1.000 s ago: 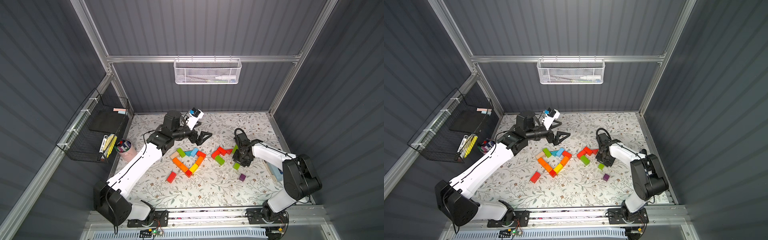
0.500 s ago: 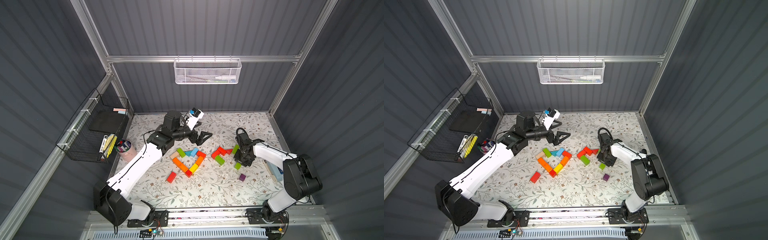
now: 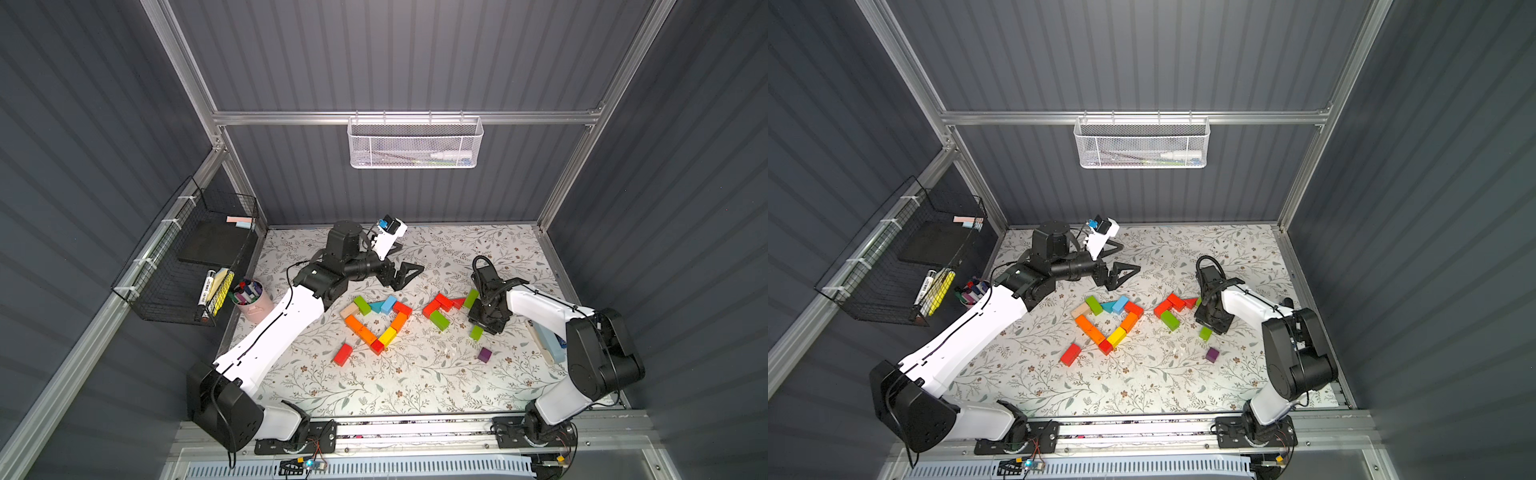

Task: Assemble a heart with building blocks
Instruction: Assemble the building block at the center of the board, then pick up the building block from the center of the board.

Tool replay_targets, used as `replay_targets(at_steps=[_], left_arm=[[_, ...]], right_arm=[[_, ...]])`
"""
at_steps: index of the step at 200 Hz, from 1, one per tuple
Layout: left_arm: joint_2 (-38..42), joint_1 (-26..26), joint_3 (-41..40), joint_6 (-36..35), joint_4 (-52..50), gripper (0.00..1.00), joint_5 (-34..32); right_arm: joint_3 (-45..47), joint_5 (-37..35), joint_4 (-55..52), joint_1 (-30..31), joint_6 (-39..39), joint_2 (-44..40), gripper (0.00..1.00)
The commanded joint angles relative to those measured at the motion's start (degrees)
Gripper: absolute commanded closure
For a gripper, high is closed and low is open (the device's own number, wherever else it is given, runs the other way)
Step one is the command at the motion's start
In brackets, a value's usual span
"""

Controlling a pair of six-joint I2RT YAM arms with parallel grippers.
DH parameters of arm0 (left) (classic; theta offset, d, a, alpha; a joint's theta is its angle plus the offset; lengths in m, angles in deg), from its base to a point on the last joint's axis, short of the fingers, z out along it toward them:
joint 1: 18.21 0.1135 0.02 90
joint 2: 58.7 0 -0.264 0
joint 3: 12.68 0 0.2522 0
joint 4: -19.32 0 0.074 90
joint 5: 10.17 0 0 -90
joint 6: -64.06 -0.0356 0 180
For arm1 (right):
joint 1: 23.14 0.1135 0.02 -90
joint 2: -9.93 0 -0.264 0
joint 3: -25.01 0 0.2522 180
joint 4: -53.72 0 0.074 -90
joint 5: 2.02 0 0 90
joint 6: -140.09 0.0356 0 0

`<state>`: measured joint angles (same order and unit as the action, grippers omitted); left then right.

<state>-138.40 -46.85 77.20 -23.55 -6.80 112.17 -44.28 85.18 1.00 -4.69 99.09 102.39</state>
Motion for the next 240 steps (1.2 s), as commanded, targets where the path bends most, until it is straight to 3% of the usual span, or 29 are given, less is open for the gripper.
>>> replay_targets(at_steps=[1, 58, 69, 95, 112, 136, 185, 240], left_arm=[[0.6, 0.54, -0.49, -0.37, 0.63, 0.01, 0.0], [2.27, 0.56, -2.01, -0.1, 0.18, 0.01, -2.94], [3.08, 0.57, -2.78, -0.02, -1.79, 0.01, -6.55], [3.98, 0.52, -4.38, 1.9, -9.11, 0.01, -21.83], [4.97, 0.52, -6.82, 5.82, -9.79, 0.01, -29.42], [6.26, 0.57, -11.57, 15.72, -15.04, 0.01, -35.17], [2.58, 0.7, -22.33, 27.59, -15.73, 0.06, -31.48], [5.2, 0.69, -27.4, 34.08, -19.25, 0.18, -33.44]], right_arm=[[0.24, -0.92, -1.7, -0.27, 0.59, 0.2, 0.53], [0.88, 2.06, 0.72, -0.08, -3.17, -4.88, 0.43], [1.29, 2.78, 1.33, -0.09, -5.22, -6.93, 0.4], [3.58, 5.29, 4.46, 0.85, -13.93, -14.11, 0.36], [4.58, 7.88, 5.49, 1.54, -19.67, -18.61, 0.34], [6.41, 11.86, 6.81, 1.91, -24.45, -25.34, 0.31], [11.23, 23.28, 8.64, 1.92, -28.26, -34.33, 0.28], [18.44, 25.96, 14.43, 1.92, -25.86, -42.29, 0.28]])
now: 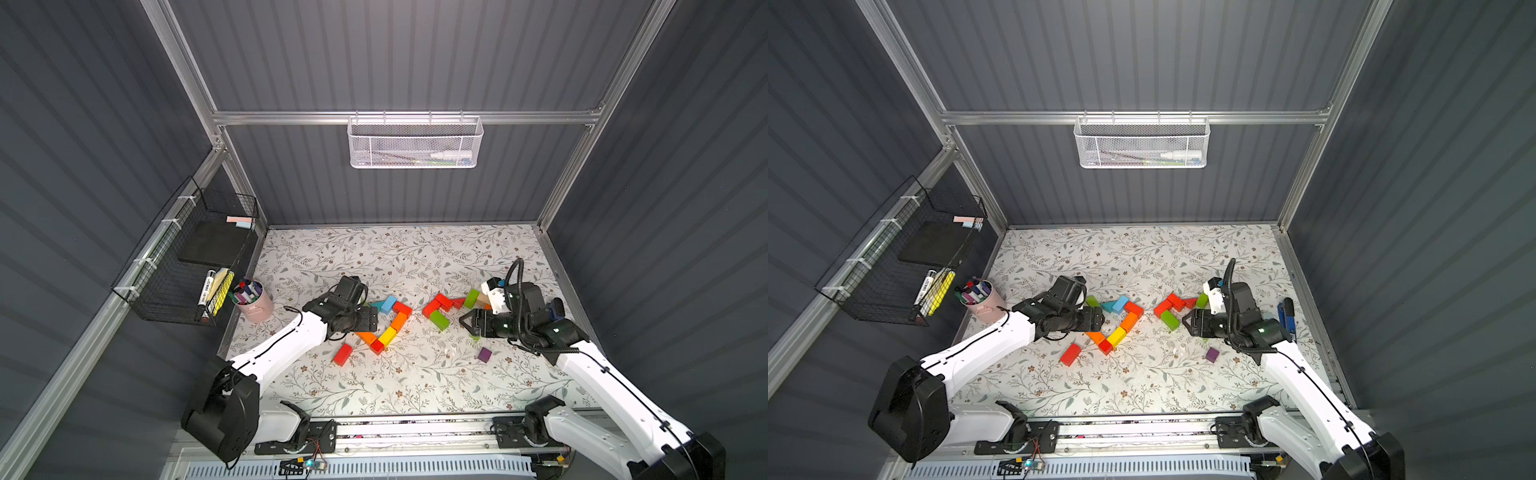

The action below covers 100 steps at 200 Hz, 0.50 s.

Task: Assemble a heart with building blocks
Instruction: Pick up the building block from the center of the board.

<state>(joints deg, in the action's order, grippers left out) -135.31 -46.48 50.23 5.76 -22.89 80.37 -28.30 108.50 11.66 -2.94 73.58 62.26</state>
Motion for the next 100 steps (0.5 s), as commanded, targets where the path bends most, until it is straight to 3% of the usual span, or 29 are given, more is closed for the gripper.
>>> replay_targets(at_steps=[1, 29, 64, 100], left_arm=[[2.19, 0.32, -0.4, 4.73, -3.27, 0.18, -1.7], [3.88, 0.32, -0.04, 8.15, -7.52, 0.21, -3.48], [3.86, 0.32, -1.94, 13.15, -12.54, 0.17, -3.25], [-3.34, 0.41, 2.22, 9.43, -19.19, 0.18, -5.25]], right_arm=[[2.5, 2.58, 3.77, 0.18, -0.36, -2.24, 0.28], [3.23, 2.6, 3.17, 0.14, -0.69, -3.51, 0.28], [3.42, 2.68, 3.07, 0.17, -0.57, -4.51, 0.28], [3.84, 3.21, 2.98, 0.16, -0.56, -5.35, 0.28]])
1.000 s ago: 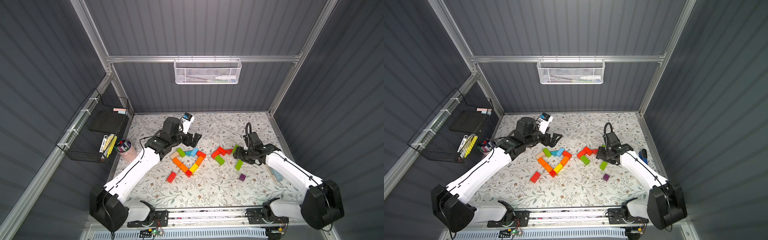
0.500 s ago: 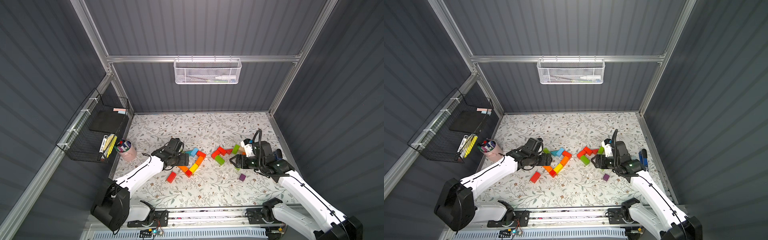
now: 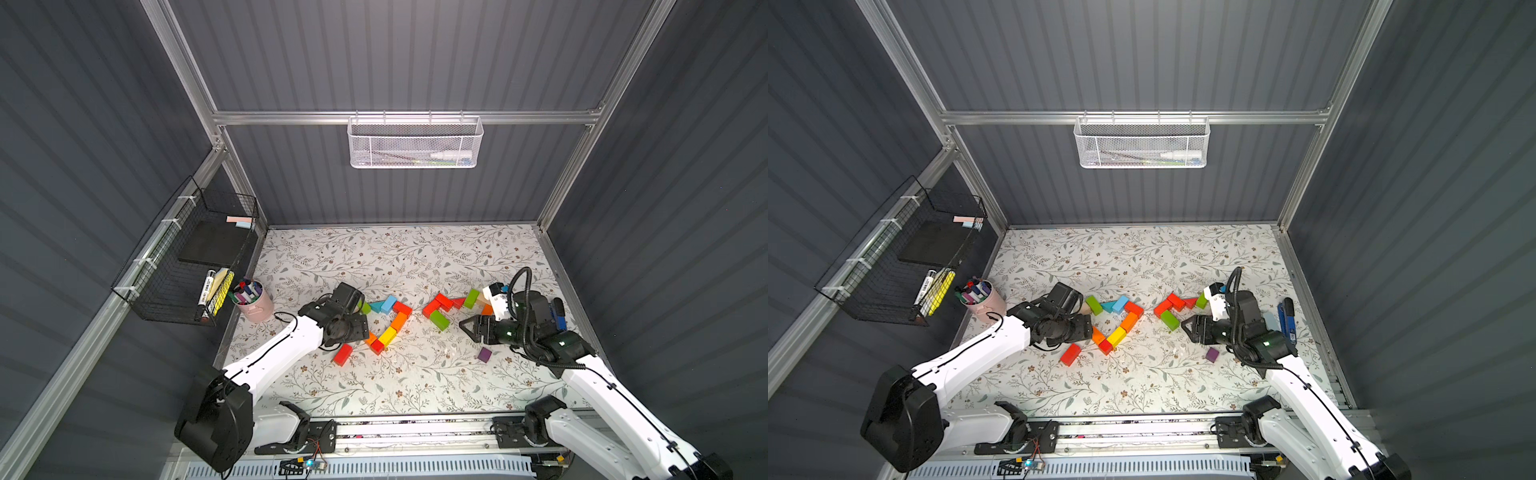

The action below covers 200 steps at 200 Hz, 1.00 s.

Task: Assemble a heart with building blocks
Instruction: Pick up the building block from the center of the board.

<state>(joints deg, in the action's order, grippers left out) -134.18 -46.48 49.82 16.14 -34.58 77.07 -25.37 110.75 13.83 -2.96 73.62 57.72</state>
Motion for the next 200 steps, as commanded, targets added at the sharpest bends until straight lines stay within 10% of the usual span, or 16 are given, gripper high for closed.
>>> replay_targets(at_steps=[1, 105, 200], left_arm=[[-4.62, 0.41, 2.7, -1.13, -7.58, 0.18, -1.92], [-15.33, 0.41, 4.84, -9.21, -7.6, 0.27, 0.52], [-14.11, 0.41, 5.14, -7.94, -8.83, 0.74, -1.97]], right_arm=[[0.92, 0.92, 0.81, 0.19, -0.6, -0.83, 0.28], [2.85, -1.07, -0.63, 0.21, -0.5, -2.82, 0.28], [3.08, -1.49, -1.47, 0.19, -0.43, -3.19, 0.28]])
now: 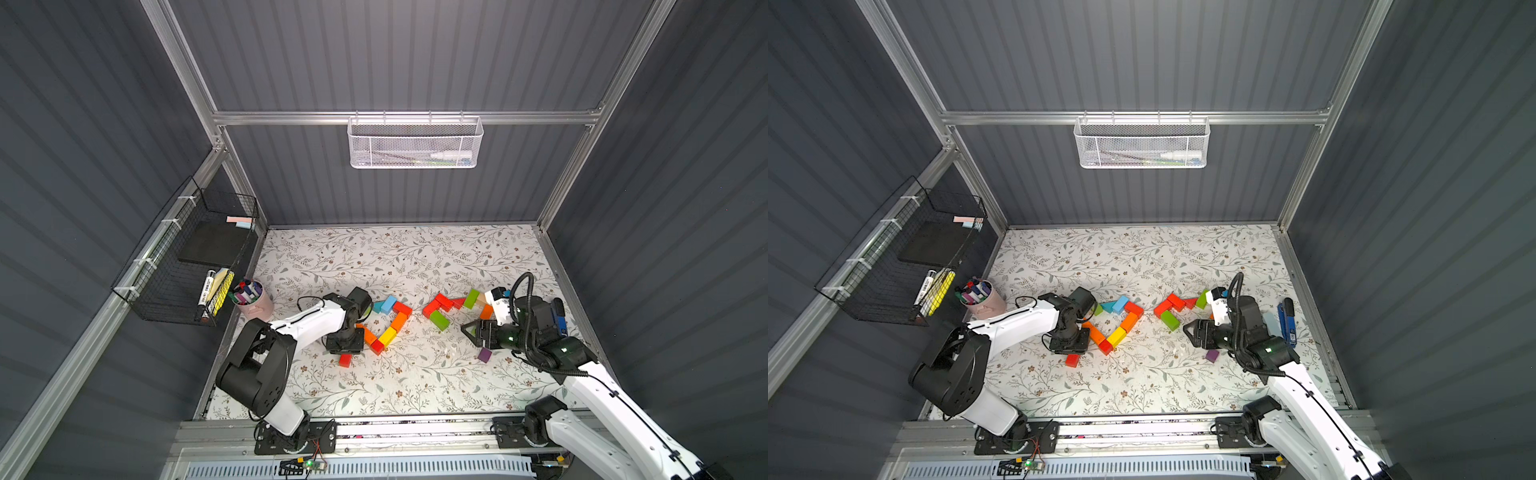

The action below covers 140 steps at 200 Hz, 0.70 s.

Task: Assemble a heart with building blocks
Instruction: Pick up the building block from the center of the board, then place the building block at the center of the board.

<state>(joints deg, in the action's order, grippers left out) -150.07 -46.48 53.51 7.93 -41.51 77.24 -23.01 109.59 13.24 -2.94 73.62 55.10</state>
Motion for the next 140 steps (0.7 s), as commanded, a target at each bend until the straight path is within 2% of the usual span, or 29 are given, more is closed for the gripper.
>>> replay_targets(at_steps=[1, 13, 32, 48, 69, 107, 140], left_arm=[[1.84, 0.41, 1.49, 0.3, -1.85, 0.74, -2.37], [2.85, 0.13, 1.97, -0.67, -3.82, 0.78, -5.15], [5.38, -2.05, 3.5, -0.3, -4.78, 0.81, -4.52], [7.06, -6.24, 7.11, 0.52, -6.33, 0.83, -3.24], [6.14, -14.31, 15.34, 2.46, -7.69, 0.83, -4.09], [-5.32, -24.72, 31.38, 2.14, -4.87, 0.82, -2.6], [-15.9, -29.77, 36.72, 0.88, 1.04, 0.82, 1.18]], right_arm=[[0.75, -0.34, -0.88, 0.18, -0.42, -0.59, 0.28], [0.77, -0.35, -0.59, 0.18, -0.09, -0.47, 0.28], [0.45, 0.2, -0.66, 0.18, 0.0, -0.17, 0.28], [0.42, 0.41, -1.17, 0.18, 0.11, -0.25, 0.28], [0.93, -0.11, -2.09, 0.17, 0.74, -1.58, 0.28], [0.68, -5.89, -7.26, 0.19, 5.86, -5.65, 0.28], [-1.96, -10.54, -16.49, 0.16, 9.21, -9.89, 0.27]])
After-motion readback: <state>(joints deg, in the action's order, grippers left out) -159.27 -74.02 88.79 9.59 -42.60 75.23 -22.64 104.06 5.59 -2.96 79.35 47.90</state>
